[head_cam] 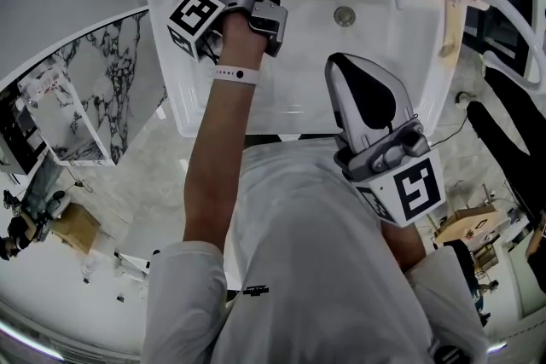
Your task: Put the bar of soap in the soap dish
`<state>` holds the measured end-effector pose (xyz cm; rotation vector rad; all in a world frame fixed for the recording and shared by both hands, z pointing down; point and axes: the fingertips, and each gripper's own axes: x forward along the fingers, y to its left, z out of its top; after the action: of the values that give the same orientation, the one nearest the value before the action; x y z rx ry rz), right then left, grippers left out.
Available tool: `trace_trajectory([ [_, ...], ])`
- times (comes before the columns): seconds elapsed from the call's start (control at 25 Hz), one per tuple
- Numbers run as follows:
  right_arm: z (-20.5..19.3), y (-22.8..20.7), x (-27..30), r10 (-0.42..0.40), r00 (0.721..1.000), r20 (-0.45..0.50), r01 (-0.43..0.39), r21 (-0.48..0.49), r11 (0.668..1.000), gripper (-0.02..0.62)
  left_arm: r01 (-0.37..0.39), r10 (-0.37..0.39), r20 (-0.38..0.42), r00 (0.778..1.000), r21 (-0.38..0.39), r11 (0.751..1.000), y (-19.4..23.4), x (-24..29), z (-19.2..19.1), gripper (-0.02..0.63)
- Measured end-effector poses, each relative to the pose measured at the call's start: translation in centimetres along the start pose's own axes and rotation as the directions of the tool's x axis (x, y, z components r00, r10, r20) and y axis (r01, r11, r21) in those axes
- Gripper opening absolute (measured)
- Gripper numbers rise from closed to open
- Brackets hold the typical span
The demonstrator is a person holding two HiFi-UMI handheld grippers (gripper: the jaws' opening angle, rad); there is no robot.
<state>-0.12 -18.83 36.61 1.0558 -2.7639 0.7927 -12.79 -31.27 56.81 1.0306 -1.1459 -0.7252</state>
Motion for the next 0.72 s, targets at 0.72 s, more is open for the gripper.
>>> trace_trajectory([
  [0.72, 0.9, 0.1, -1.0, 0.010, 1.000, 0.029, -0.010, 0.020, 1.000, 0.000, -0.081, 0.083, 0.036, 0.996, -0.044, 0.996, 0.5, -1.4, -0.2, 0.170],
])
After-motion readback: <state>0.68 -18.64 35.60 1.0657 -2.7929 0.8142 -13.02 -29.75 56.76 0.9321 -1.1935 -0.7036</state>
